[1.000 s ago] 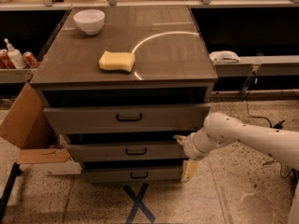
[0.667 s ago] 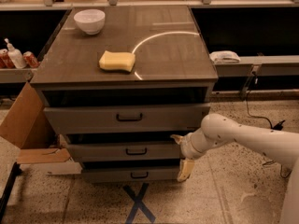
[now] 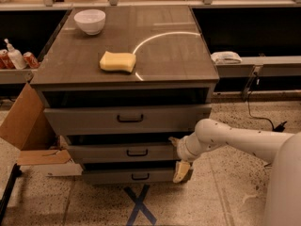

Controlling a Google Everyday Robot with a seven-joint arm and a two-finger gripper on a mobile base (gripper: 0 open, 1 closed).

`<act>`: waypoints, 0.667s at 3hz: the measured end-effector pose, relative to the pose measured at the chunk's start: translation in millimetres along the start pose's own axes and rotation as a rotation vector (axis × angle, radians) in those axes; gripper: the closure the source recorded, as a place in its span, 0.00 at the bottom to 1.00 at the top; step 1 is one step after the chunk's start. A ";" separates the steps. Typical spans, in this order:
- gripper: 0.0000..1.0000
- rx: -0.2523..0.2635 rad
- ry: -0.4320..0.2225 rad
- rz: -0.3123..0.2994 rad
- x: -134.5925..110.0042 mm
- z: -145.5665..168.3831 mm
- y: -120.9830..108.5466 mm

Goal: Open middle drawer

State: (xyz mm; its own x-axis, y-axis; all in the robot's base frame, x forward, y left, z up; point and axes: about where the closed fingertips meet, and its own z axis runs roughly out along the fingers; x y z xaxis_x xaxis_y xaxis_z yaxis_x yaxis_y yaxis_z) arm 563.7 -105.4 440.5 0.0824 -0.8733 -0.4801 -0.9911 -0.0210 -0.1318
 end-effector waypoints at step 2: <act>0.00 0.052 0.016 0.031 12.6 26.8 -12.4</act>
Offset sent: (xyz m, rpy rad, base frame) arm 0.0284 0.0013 -0.0413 -0.0103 -0.0484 -0.0832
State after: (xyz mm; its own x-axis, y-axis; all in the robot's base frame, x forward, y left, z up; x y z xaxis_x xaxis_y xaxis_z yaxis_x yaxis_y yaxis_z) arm 579.9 -103.1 412.9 0.0500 -0.8806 -0.4712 -0.9863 0.0308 -0.1622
